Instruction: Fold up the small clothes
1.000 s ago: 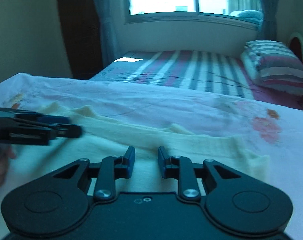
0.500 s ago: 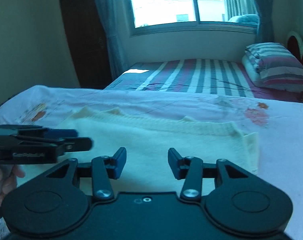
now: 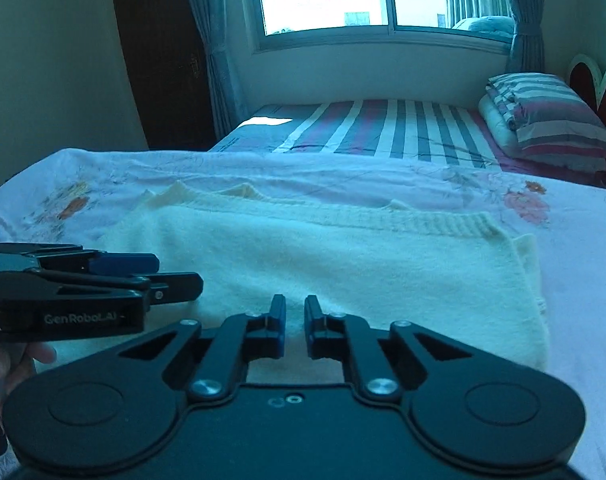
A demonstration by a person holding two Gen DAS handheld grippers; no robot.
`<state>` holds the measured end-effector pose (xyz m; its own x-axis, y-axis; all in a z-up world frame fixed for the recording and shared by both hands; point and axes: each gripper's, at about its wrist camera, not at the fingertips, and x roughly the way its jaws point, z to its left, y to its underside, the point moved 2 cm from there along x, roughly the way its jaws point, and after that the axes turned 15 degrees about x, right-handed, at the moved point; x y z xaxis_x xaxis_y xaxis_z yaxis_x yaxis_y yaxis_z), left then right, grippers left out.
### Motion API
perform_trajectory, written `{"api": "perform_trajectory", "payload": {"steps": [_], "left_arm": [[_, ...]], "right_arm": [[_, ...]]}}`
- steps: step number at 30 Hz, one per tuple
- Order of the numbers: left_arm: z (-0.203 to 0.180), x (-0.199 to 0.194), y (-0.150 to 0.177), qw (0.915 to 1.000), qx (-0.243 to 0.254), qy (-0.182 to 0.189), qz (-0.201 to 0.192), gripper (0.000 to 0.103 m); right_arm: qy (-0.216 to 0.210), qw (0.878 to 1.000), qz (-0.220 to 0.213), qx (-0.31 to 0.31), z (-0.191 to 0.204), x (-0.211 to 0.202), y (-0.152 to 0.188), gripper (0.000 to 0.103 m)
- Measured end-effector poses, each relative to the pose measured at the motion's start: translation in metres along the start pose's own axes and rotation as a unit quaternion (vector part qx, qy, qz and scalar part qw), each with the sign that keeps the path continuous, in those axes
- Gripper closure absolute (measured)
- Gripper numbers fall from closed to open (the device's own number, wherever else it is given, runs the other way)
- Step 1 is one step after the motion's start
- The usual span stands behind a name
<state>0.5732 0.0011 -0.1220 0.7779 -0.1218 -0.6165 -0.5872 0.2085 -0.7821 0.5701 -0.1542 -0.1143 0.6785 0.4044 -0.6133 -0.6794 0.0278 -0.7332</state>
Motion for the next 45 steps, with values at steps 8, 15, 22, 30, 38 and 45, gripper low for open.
{"api": "perform_trajectory", "payload": {"steps": [8,15,22,30,38,45], "left_arm": [[0.013,-0.006,0.009,0.9999,0.003,-0.016,0.006,0.05],[0.047,-0.026,0.027,0.9989,-0.004,-0.041,0.022,0.05],[0.007,-0.075,0.041,0.9996,-0.028,0.002,-0.004,0.05],[-0.032,-0.071,0.071,0.9997,-0.001,0.004,0.024,0.05],[-0.039,-0.085,0.06,0.9986,-0.047,0.024,-0.008,0.05],[-0.034,-0.081,0.077,0.999,-0.014,-0.039,0.016,0.05]], "right_arm": [[0.058,0.998,-0.012,0.035,-0.043,-0.014,0.003,0.103],[0.105,0.993,-0.015,0.043,-0.091,-0.043,0.002,0.103],[-0.001,0.999,-0.015,0.035,-0.015,-0.087,0.04,0.094],[0.015,0.999,0.023,0.019,0.03,-0.062,0.09,0.096],[0.002,0.999,0.011,0.042,0.032,-0.08,0.078,0.097],[0.067,0.996,-0.003,0.065,-0.013,-0.095,0.084,0.101]]}}
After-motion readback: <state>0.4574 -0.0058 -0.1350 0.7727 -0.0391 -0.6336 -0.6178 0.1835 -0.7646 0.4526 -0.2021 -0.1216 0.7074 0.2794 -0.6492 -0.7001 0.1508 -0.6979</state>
